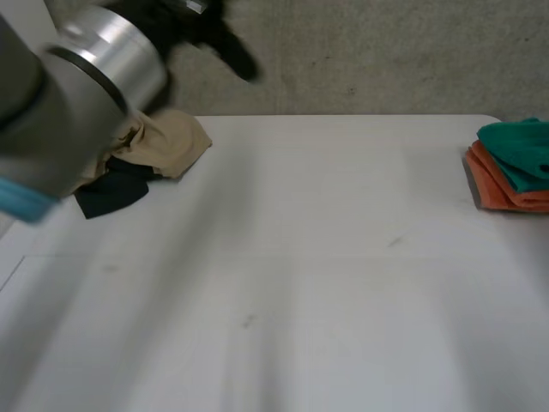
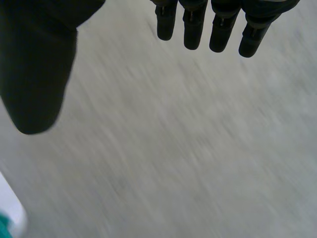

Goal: Fold the laundry.

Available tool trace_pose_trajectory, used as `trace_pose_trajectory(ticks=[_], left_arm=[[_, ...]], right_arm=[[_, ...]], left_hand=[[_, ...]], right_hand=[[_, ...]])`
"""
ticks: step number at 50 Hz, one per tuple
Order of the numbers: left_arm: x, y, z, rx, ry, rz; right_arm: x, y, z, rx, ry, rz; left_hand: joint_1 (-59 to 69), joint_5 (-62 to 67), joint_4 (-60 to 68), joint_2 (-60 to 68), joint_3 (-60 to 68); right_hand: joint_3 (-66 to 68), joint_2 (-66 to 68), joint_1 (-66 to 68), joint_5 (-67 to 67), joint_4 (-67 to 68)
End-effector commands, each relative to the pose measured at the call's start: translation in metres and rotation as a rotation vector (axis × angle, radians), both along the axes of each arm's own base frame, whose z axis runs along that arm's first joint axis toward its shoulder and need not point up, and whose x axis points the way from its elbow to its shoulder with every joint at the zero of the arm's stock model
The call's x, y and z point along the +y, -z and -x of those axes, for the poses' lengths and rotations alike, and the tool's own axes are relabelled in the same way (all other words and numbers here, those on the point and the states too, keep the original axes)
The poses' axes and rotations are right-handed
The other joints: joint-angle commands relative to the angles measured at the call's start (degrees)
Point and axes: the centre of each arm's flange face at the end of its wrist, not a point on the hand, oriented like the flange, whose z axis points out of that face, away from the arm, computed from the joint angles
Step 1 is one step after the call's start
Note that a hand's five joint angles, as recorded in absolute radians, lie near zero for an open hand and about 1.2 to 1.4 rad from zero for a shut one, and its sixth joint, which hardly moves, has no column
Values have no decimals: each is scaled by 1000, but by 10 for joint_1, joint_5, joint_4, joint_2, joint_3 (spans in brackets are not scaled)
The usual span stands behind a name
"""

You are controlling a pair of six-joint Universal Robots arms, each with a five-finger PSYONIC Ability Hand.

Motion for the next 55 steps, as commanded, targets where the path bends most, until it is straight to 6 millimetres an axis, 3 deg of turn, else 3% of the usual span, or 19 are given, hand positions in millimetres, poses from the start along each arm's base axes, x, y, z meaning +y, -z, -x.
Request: trace_pose_trajectory(ticks=[1, 2, 5, 6, 12, 14, 24, 28, 29, 30, 32, 35, 39, 42, 43, 46, 47, 50, 55], left_arm=[[-98, 26, -77, -145, -367, 32], [-120, 44, -90, -220, -424, 28], [-149, 78, -107, -344, -486, 14], [-167, 101, -114, -413, -512, 23], [-217, 171, -123, -548, -493, 118], [-236, 196, -137, -552, -502, 132], [-279, 266, -160, -549, -524, 152], [-286, 282, -166, -540, -534, 154], [-287, 279, -165, -528, -535, 160], [-288, 278, -164, -517, -536, 164], [-288, 276, -159, -486, -537, 177], [-283, 250, -145, -392, -545, 207], [-258, 170, -127, -241, -557, 296], [-238, 130, -120, -173, -534, 340], [-220, 103, -110, -122, -503, 366], [-187, 65, -90, -40, -434, 389], [-164, 42, -78, 15, -385, 400], [-133, 15, -64, 88, -311, 395], [-59, -34, -42, 233, -143, 345]], right_arm=[[67, 56, -110, 42, -414, -162], [82, 70, -125, 48, -461, -213], [99, 92, -138, 64, -496, -298], [110, 104, -144, 84, -514, -348], [129, 143, -150, 169, -525, -492], [133, 153, -149, 188, -515, -538], [145, 176, -139, 185, -468, -641], [149, 182, -134, 183, -456, -667], [148, 182, -131, 179, -446, -671], [147, 183, -129, 178, -438, -674], [146, 183, -125, 174, -424, -678], [144, 184, -119, 166, -402, -684], [142, 182, -115, 160, -385, -679], [142, 182, -115, 154, -386, -680], [142, 180, -114, 151, -384, -676], [142, 177, -114, 150, -384, -666], [142, 176, -114, 149, -385, -660], [141, 171, -115, 151, -384, -645], [141, 161, -115, 150, -384, -608]], left_hand=[[-10, -22, -11, -14, -13], [-10, -22, -11, -14, -13], [-15, -27, -16, -19, -18], [-15, -27, -16, -19, -18], [-13, -25, -14, -17, -17], [-13, -25, -14, -17, -17], [26, 13, 24, 21, 22], [227, 214, 225, 222, 223], [522, 510, 521, 518, 519], [683, 671, 682, 679, 679], [685, 672, 684, 680, 681], [685, 672, 684, 680, 681], [685, 672, 684, 680, 681], [685, 672, 684, 680, 681], [685, 672, 684, 680, 681], [685, 672, 684, 680, 681], [685, 672, 684, 680, 681], [685, 672, 684, 680, 681], [685, 672, 684, 680, 681]], right_hand=[[-20, -23, -28, -24, -16], [-20, -23, -28, -24, -16], [-20, -23, -28, -24, -16], [-20, -23, -28, -24, -16], [-20, -23, -28, -24, -16], [-20, -23, -28, -24, -16], [-20, -23, -28, -24, -16], [-20, -23, -28, -24, -16], [-20, -23, -28, -24, -16], [-20, -23, -28, -24, -16], [-20, -23, -28, -24, -16], [-20, -23, -28, -24, -16], [-20, -23, -28, -24, -16], [-20, -23, -28, -24, -16], [-20, -23, -28, -24, -16], [-20, -23, -28, -24, -16], [-20, -23, -28, -24, -16], [-20, -23, -28, -24, -16], [-20, -23, -28, -24, -16]])
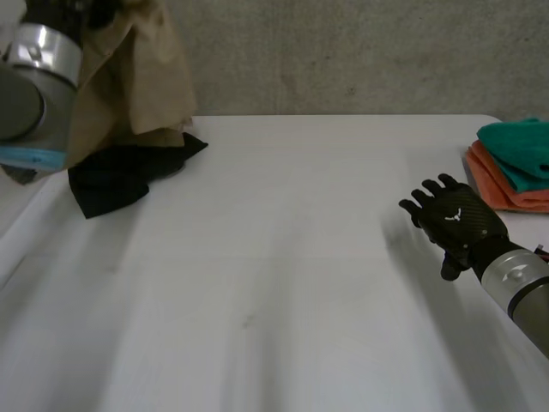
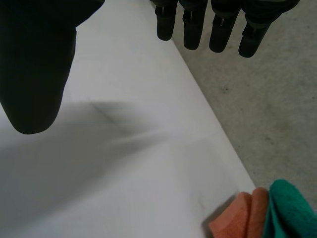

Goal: Fold the laundry.

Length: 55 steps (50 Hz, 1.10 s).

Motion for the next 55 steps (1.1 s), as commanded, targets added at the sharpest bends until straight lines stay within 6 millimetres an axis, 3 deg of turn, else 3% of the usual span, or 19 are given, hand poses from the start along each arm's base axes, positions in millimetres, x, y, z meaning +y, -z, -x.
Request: trace_pose_trajectory(ticks=[1, 3, 7, 11, 12, 14, 15, 18, 20, 22, 25, 26, 30, 34, 40, 49, 52, 55], left_arm=[[96, -65, 31, 153, 261, -29], [106, -66, 35, 175, 298, -62], [114, -35, 49, 188, 335, -236], [120, 34, 75, 123, 344, -478], [124, 66, 85, 88, 341, -575], [130, 97, 93, 52, 334, -669], [133, 126, 98, 17, 313, -754], [134, 163, 102, -29, 273, -846], [133, 186, 102, -57, 232, -908], [134, 191, 100, -67, 209, -928], [134, 171, 98, -46, 204, -889], [136, 152, 95, -24, 206, -850], [148, 110, 81, 26, 191, -773], [167, 103, 70, 25, 175, -769], [184, 132, 60, -64, 148, -810], [153, 189, 78, -175, 99, -746], [142, 200, 82, -205, 86, -742], [133, 216, 88, -240, 76, -770]], right_arm=[[0, -14, -1, -12, -1, 48], [1, -16, -1, -26, 0, 45], [1, -21, 0, -106, 23, 19], [-3, -26, 6, -159, 55, 9], [-4, -27, 8, -168, 63, 9], [-6, -30, 10, -180, 74, 11], [-6, -31, 12, -190, 81, 11], [-6, -33, 13, -199, 86, 7], [-6, -35, 13, -201, 88, 9], [-6, -36, 13, -200, 88, 3], [-5, -37, 13, -199, 90, -12], [-4, -38, 13, -198, 91, -23], [-3, -42, 13, -216, 110, -62], [-2, -47, 12, -259, 138, -118], [12, -47, 1, -275, 116, -214], [39, -27, -26, -233, 15, -291], [41, -23, -27, -225, 21, -296], [39, -20, -25, -221, 45, -282]], left_hand=[[179, 169, 114, 127, 114], [179, 169, 114, 127, 114], [179, 169, 114, 127, 114], [179, 169, 114, 127, 114], [179, 169, 114, 127, 114], [179, 169, 114, 127, 114], [179, 169, 114, 127, 114], [179, 169, 114, 127, 114], [-78, -88, -144, -131, -144], [-326, -336, -391, -378, -391], [-361, -370, -426, -413, -426], [-386, -396, -451, -438, -451], [-394, -404, -460, -446, -459], [-398, -408, -463, -450, -463], [-406, -416, -471, -458, -471], [-460, -470, -525, -512, -525], [-452, -461, -517, -504, -517], [-236, -245, -301, -288, -301]], right_hand=[[-20, -23, -28, -23, -16], [-20, -23, -28, -23, -16], [-20, -23, -28, -23, -16], [-20, -23, -28, -23, -16], [-20, -23, -28, -23, -16], [-20, -23, -28, -23, -16], [-20, -23, -28, -23, -16], [-20, -23, -28, -23, -16], [-20, -23, -28, -23, -16], [-20, -23, -28, -23, -16], [-20, -23, -28, -23, -16], [-20, -23, -28, -23, -16], [-20, -23, -28, -23, -16], [-20, -23, -28, -23, -16], [-20, -23, -28, -23, -16], [-20, -23, -28, -23, -16], [-20, -23, -28, -23, -16], [-20, -23, -28, -23, -16]])
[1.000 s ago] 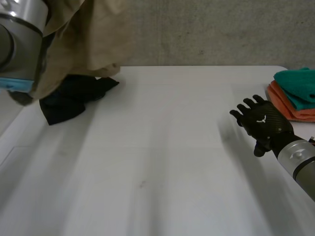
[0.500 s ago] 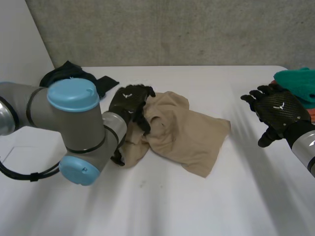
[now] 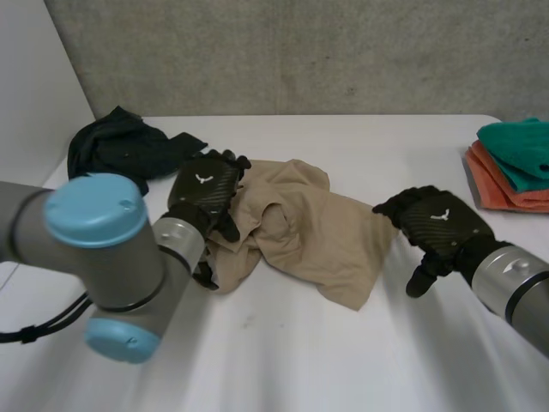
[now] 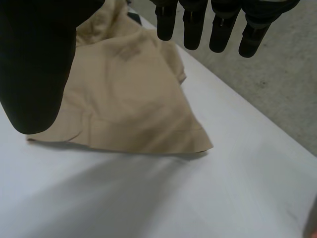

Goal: Fold the laundry.

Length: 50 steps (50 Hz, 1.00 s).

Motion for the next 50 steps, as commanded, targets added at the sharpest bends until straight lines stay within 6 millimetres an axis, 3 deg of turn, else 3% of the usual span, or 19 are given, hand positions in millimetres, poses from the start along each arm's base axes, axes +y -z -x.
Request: trace_pose_trajectory(ticks=[1, 2, 8, 12, 13, 16, 17, 22, 24, 27, 28, 31, 32, 36, 39, 42, 43, 44, 50], left_arm=[[-26, 32, 12, -78, -3, -16], [-31, 33, 11, -81, -16, -29], [-73, 1, -13, -61, -162, 53], [-101, -73, -36, -38, -296, 269], [-106, -102, -39, -24, -312, 362], [-105, -146, -35, 29, -316, 521], [-97, -171, -25, 91, -280, 615], [-58, -202, 16, 211, -64, 731], [-47, -197, 30, 225, 12, 719], [-27, -165, 58, 232, 151, 614], [-17, -136, 72, 217, 215, 529], [6, -93, 93, 181, 327, 403], [23, -68, 105, 148, 394, 334], [60, -15, 116, 49, 498, 170], [80, 11, 115, -12, 543, 72], [92, 18, 112, -34, 580, 41], [98, 20, 112, -40, 606, 34], [100, 20, 111, -42, 619, 33], [100, -26, 103, 4, 604, 122]], right_arm=[[1, 9, -1, 22, 22, 9], [-1, 10, 0, 26, 37, 17], [-6, 9, 3, 27, 59, 38], [-8, 4, 3, 22, 62, 58], [-9, 2, 3, 19, 64, 63], [-8, 1, 3, 18, 64, 66], [-8, 0, 4, 17, 66, 72], [-7, 0, 4, 15, 65, 69], [-5, 1, 4, 17, 63, 63], [-5, 2, 4, 16, 60, 62], [-5, 2, 4, 15, 59, 60], [-5, 2, 4, 14, 56, 61], [-5, 1, 5, 13, 59, 65], [-14, -4, 13, 11, 94, 81], [-26, -7, 26, 9, 145, 92], [-34, -11, 35, 7, 178, 107], [-39, -13, 40, 5, 198, 120], [-42, -15, 43, 4, 207, 126], [-52, -23, 52, -2, 236, 157]], left_hand=[[348, 364, 357, 355, 358], [623, 639, 631, 629, 632], [625, 641, 634, 632, 635], [625, 641, 634, 632, 635], [625, 641, 634, 632, 635], [625, 641, 634, 632, 635], [625, 641, 634, 632, 635], [625, 641, 634, 632, 635], [625, 641, 634, 632, 635], [625, 641, 634, 632, 635], [625, 641, 634, 632, 635], [625, 641, 634, 632, 635], [625, 641, 634, 632, 635], [625, 641, 634, 632, 635], [601, 617, 609, 607, 610], [409, 425, 418, 416, 419], [244, 260, 252, 250, 253], [179, 195, 187, 185, 188], [114, 130, 122, 121, 124]], right_hand=[[-20, -23, -28, -23, -16], [-20, -23, -28, -23, -16], [-20, -23, -28, -23, -16], [-20, -23, -28, -23, -16], [-20, -23, -28, -23, -16], [-20, -23, -28, -23, -16], [-20, -23, -28, -23, -16], [-20, -23, -28, -23, -16], [-20, -23, -28, -23, -16], [-20, -23, -28, -23, -16], [-20, -23, -28, -23, -16], [-20, -23, -28, -23, -16], [-20, -23, -28, -23, -16], [-20, -23, -28, -23, -16], [-20, -23, -28, -23, -16], [-20, -23, -28, -23, -16], [-20, -23, -28, -23, -16], [-20, -23, -28, -23, -16], [-20, -23, -28, -23, -16]])
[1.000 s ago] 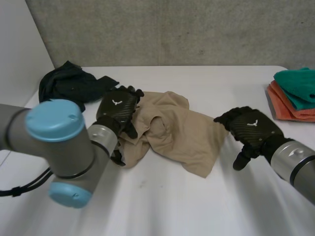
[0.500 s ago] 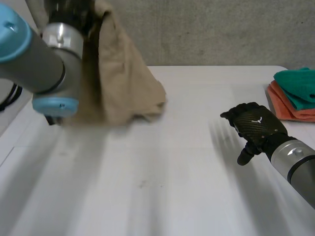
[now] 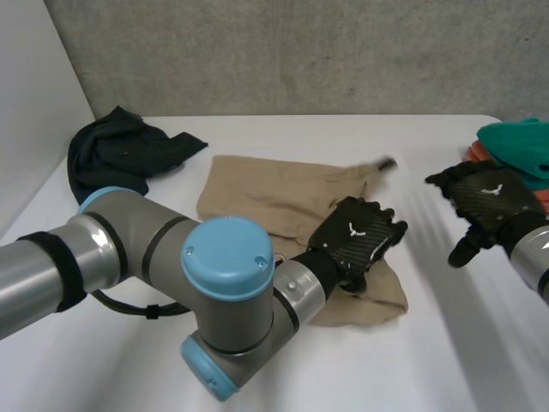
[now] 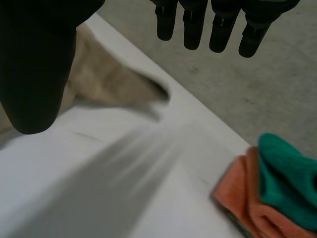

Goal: Fold the laundry.

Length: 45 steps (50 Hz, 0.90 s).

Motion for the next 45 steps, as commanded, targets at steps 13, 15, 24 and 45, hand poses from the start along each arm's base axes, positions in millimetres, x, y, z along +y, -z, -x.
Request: trace_pose_trajectory(ticks=[13, 15, 24, 45], left_arm=[[-35, -74, -89, 51, -407, 84], [-34, -67, -98, 24, -441, 67], [-40, -17, -146, -167, -557, -64], [-41, 36, -136, -249, -529, -127]], right_arm=[[27, -49, 0, 138, -109, 181], [39, -45, -3, 168, -141, 149], [71, 4, -21, 252, -281, -73], [21, 83, -19, 299, -197, -41]], left_hand=[[-51, -70, -70, -73, -74], [-50, -69, -69, -72, -73], [-40, -59, -59, -62, -63], [490, 470, 471, 468, 467]], right_hand=[[-20, -23, -28, -23, -16], [-20, -23, -28, -23, -16], [67, 64, 59, 63, 70], [340, 337, 332, 337, 344]])
